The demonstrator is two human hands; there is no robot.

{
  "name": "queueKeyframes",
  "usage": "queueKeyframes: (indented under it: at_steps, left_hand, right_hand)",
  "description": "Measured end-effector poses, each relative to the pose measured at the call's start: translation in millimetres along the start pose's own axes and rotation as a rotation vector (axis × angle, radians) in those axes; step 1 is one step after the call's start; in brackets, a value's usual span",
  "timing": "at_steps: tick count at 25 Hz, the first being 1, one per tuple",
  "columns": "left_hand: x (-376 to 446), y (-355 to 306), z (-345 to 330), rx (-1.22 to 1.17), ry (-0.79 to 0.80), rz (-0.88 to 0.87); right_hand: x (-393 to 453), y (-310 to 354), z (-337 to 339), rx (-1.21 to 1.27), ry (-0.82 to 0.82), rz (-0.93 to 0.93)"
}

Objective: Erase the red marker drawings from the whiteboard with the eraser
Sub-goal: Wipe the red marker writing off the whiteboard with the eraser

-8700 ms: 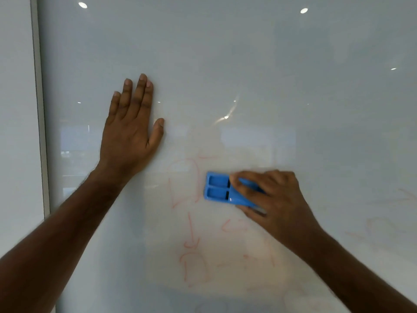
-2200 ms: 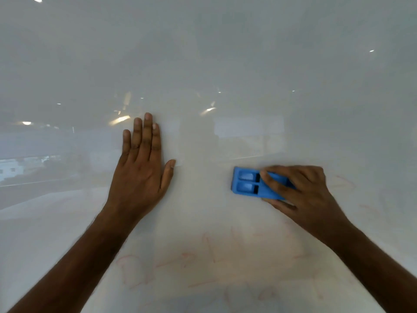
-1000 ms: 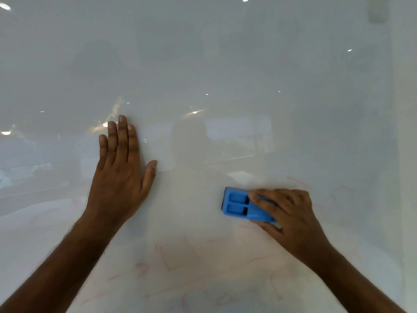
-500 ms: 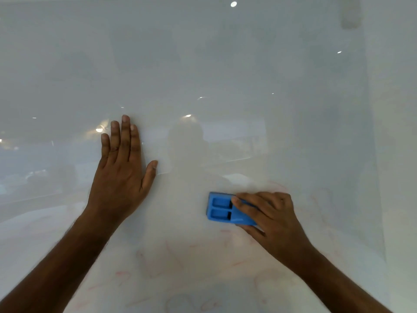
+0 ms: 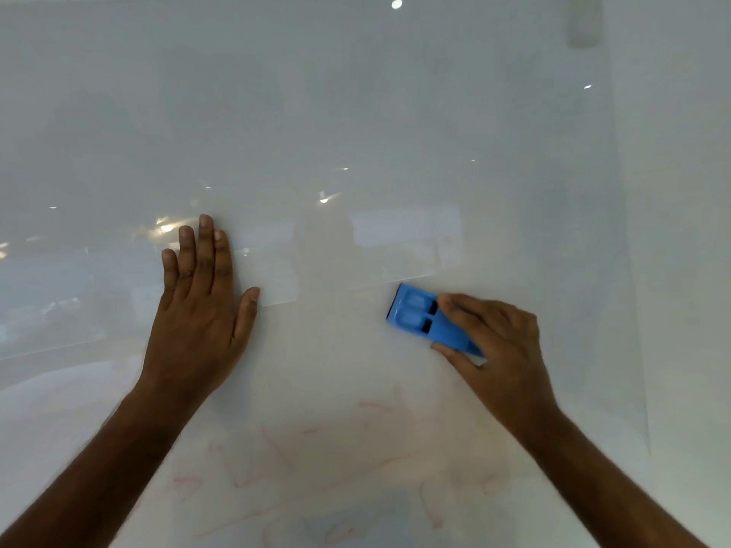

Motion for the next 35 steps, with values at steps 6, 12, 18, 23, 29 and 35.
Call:
queueKeyframes:
  at_steps: [6, 12, 18, 23, 29, 35]
  left_hand:
    - [-5, -2, -2, -0.010, 0.021, 0.016]
    - [-10, -13, -5, 0.001, 0.029, 0.017]
    - [-11, -18, -9, -0.014, 0.019, 0.013]
    - [-11, -19, -9, -0.006, 0.030, 0.018]
    - [-13, -19, -12, -0.026, 0.034, 0.056]
    - [-13, -17, -14, -0.021, 0.017, 0.050]
  right_hand:
    - [-43, -24, 7, -0.060, 0.092, 0.099]
    - [-5, -77, 27, 0.074, 0.007, -0.249]
    - [-43, -50, 14, 0.043, 0.047, -0.055]
    - [-54, -109, 36, 0.018, 0.041, -0.227]
    - [-22, -104, 31, 0.124, -0.038, -0.342]
    - [-107, -78, 18, 0.047, 0.130, -0.135]
Point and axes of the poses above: each hand's wrist, its own x-axis towards the middle knuckle, its own z-axis out of the back of the hand, y = z × x, the point moved 8 cm from there along x, towards the middle knuckle, and after that the axes turned 3 degrees about -x, right-handed, at the moved point
